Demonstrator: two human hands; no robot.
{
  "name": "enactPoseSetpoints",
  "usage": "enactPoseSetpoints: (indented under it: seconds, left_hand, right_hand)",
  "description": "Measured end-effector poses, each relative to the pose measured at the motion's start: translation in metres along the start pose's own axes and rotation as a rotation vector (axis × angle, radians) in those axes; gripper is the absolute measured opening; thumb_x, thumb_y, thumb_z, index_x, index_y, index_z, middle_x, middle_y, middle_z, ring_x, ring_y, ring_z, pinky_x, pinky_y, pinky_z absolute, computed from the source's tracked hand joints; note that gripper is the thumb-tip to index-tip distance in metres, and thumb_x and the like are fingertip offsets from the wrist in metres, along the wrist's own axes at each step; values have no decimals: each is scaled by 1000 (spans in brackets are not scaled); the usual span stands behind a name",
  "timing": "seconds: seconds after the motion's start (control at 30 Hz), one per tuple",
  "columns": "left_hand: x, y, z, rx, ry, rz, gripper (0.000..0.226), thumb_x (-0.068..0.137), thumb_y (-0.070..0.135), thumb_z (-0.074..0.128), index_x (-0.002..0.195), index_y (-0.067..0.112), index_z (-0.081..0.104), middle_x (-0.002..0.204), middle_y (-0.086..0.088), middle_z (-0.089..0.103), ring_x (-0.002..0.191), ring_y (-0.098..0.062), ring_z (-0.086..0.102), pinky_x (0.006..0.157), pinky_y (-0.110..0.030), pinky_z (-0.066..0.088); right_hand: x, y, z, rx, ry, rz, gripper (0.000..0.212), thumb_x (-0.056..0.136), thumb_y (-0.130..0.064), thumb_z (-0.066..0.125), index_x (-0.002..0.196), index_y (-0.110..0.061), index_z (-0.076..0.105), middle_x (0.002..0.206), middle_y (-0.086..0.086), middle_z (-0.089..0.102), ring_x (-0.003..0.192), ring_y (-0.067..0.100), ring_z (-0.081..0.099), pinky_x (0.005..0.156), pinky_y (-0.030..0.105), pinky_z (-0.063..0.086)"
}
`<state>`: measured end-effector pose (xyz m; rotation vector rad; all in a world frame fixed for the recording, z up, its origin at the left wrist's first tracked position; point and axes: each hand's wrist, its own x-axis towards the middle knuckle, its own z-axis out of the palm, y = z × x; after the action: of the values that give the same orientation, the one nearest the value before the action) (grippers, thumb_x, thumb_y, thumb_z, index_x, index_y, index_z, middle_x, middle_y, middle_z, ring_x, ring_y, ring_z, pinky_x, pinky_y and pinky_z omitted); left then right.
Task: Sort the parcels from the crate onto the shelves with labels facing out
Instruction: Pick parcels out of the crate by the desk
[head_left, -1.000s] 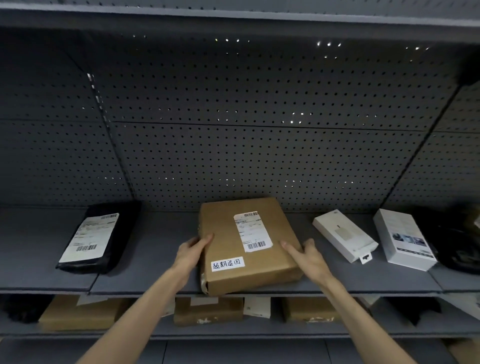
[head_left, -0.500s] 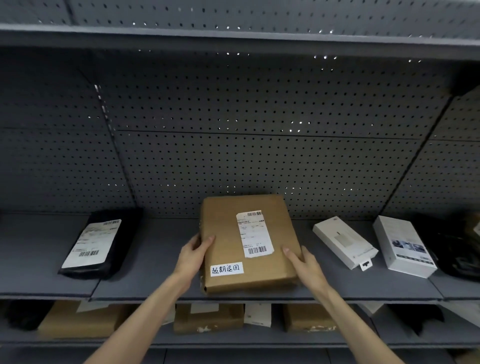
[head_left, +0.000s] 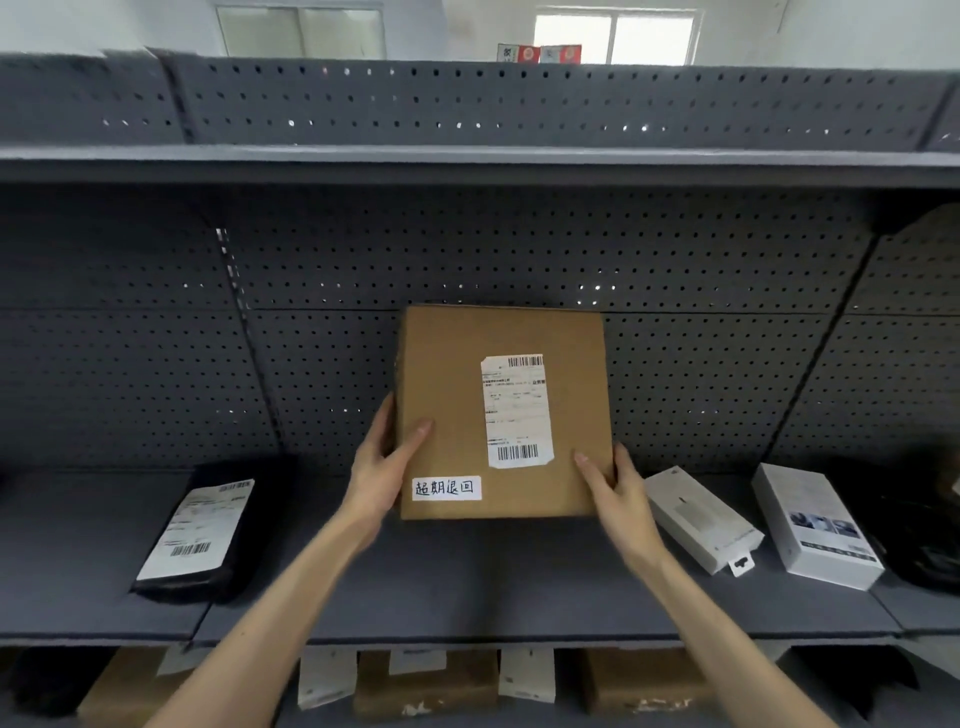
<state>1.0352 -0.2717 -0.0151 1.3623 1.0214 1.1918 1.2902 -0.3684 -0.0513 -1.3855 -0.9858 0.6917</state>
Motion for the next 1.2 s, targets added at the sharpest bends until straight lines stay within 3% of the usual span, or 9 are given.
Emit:
enactPoseSetpoints:
  seconds: [0.1,0.23,0.47,0.63,0.8,0.93,1.07,1.2]
  left_hand:
    - [7,15,-3,-56,-11,43,70,92,43,67,153,44,32,135,20,58,113,3,61,90,-16,49]
    - [10,28,-8,-75,-40,118,68,95,45,62,153,47,28,141,21,54,122,1,58,99,-22,48]
    - [7,33,-11,-96,-31,182,66,97,40,60,154,44,28,148,20,50,130,2,52,110,-27,41]
    - [7,31,-13,-92,-25,178,65,97,42,59,155,43,28,145,22,51,127,4,53,109,-25,42]
    - [8,29,-12,-84,-18,162,64,98,40,58,155,42,28,142,22,53,121,7,56,96,-13,46]
    - [8,34,-14,-71,-18,166,64,99,38,57,156,41,26,142,20,52,123,6,54,102,-16,44]
    - [7,36,-22,-67,-11,166,67,99,40,57,157,38,24,146,19,50,122,9,54,92,-8,47]
    - [5,38,-31,-78,-1,153,67,99,41,57,157,38,24,142,19,52,115,13,56,89,-7,46]
  right_hand:
    - [8,-19,2,17,21,-79,45,94,-33,63,135,-23,48,122,-14,64,110,-6,60,93,17,48]
    - [14,-37,4,29,56,-155,47,92,-30,65,135,-21,48,115,-18,64,103,-10,62,82,8,50]
    - [14,-42,8,29,54,-201,55,93,-32,64,142,-20,42,120,-19,61,106,-10,60,84,7,49]
    - [13,-41,10,27,45,-207,53,93,-33,63,141,-23,43,122,-18,61,110,-7,60,89,11,50]
    - [12,-40,12,16,51,-205,47,95,-34,59,138,-26,44,123,-18,61,112,-7,58,91,10,47]
    - [9,-40,17,20,54,-196,38,98,-29,56,134,-27,44,122,-20,60,110,-12,57,90,7,46]
    - [13,-48,25,-3,49,-200,42,97,-30,57,137,-24,44,122,-19,59,110,-11,57,98,15,45]
    - [10,-53,30,-37,49,-204,49,96,-31,60,140,-18,44,119,-18,60,102,-16,57,82,4,47]
